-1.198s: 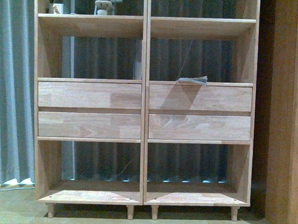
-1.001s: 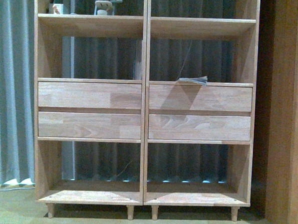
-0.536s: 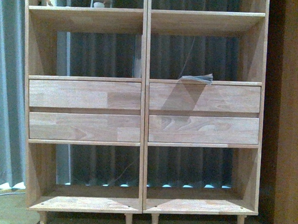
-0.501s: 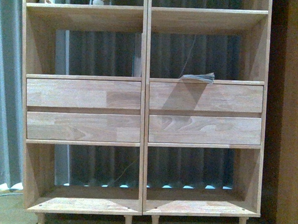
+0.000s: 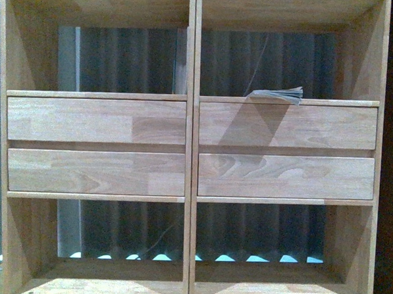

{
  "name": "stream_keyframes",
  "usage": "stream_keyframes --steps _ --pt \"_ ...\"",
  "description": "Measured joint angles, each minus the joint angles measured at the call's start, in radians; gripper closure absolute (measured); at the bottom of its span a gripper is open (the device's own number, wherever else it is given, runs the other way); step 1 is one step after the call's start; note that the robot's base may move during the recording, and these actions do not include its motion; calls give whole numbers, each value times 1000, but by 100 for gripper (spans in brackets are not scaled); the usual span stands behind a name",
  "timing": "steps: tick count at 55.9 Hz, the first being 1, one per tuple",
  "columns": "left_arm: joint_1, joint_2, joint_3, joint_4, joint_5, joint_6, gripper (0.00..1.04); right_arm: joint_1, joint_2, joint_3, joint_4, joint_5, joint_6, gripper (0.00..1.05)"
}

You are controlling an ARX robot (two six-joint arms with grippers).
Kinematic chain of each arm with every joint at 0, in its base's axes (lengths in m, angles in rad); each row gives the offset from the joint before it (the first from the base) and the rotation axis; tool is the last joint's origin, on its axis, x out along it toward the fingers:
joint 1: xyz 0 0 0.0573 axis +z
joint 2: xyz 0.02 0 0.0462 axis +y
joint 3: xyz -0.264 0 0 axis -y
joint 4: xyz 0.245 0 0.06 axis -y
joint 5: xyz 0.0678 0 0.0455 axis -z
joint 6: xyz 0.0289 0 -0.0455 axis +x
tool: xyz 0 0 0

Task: Organize books on shelf

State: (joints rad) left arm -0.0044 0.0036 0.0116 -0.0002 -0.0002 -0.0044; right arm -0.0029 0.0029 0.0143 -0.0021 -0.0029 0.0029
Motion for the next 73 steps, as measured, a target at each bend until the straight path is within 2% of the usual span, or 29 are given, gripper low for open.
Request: stream_keyframes --steps 73 --pt "0 0 0 0 0 0 7 0 0 0 0 0 0 7"
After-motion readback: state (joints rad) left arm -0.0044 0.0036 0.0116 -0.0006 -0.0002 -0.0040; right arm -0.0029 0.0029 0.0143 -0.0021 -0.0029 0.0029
